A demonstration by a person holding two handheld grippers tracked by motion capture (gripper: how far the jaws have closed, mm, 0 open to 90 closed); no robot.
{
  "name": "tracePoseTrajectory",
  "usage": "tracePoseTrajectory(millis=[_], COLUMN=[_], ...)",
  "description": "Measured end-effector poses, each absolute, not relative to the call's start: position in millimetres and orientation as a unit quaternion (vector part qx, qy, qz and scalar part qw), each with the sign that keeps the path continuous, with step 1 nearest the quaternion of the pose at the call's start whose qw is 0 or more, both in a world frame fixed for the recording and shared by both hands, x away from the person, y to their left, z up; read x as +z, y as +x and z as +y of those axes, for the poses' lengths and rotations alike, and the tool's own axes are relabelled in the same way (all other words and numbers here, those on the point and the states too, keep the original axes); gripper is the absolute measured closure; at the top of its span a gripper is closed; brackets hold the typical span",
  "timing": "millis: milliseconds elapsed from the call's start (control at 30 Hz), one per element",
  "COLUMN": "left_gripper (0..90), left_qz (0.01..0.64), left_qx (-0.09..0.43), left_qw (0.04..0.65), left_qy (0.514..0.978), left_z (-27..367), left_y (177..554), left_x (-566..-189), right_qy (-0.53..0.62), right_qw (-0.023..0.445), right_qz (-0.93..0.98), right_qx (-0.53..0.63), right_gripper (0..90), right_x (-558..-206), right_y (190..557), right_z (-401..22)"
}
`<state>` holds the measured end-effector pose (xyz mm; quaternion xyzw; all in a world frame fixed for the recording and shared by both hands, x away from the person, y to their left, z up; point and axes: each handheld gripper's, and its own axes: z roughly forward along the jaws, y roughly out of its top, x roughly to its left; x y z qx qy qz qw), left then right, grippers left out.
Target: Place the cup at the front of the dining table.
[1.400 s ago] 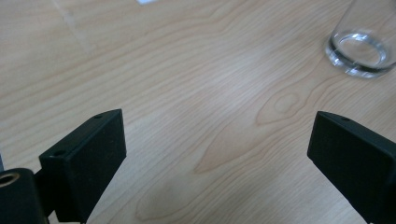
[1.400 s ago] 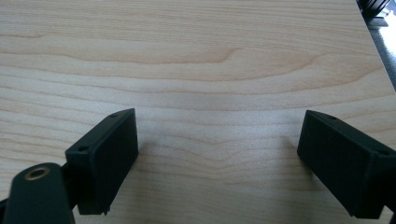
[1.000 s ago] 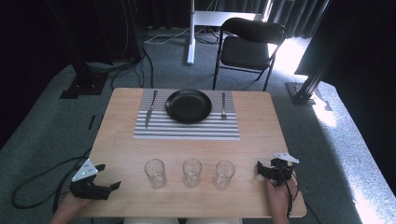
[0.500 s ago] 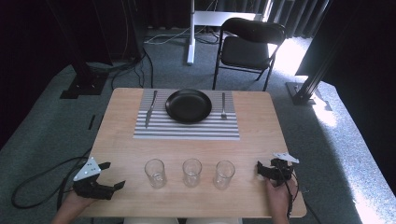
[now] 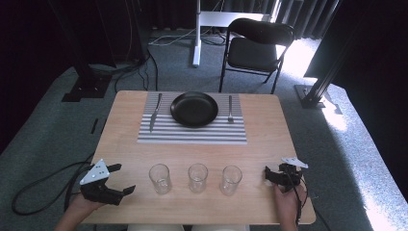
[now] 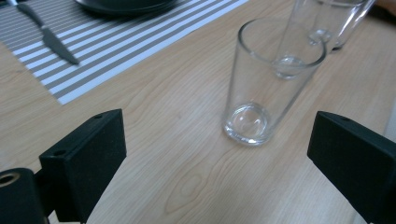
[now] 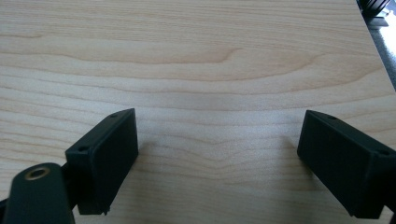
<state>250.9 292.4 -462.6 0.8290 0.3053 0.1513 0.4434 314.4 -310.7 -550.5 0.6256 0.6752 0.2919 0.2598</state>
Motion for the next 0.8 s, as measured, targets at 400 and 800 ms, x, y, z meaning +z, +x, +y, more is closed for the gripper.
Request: tracePoseTrajectory(millis=[400,800], left_gripper=[5.0,4.9], left_qz=[0.282,0.255], left_qx=[0.147,0.14], left_qw=[0.447,0.447], left_qy=[0.836,0.846], left_z=[271.1,248.2], left_y=[258.9,267.2], left_x=[-452.4,-445.8], right_qy=[0.625,0.625], right_qw=[0.26,0.261], right_qz=[0.676,0.676], right_qx=[0.292,0.292], right_gripper=[11.8,11.8], right_x=[-550.6,-550.7], right_y=[314.5,314.5], right_z=[-310.9,-310.9])
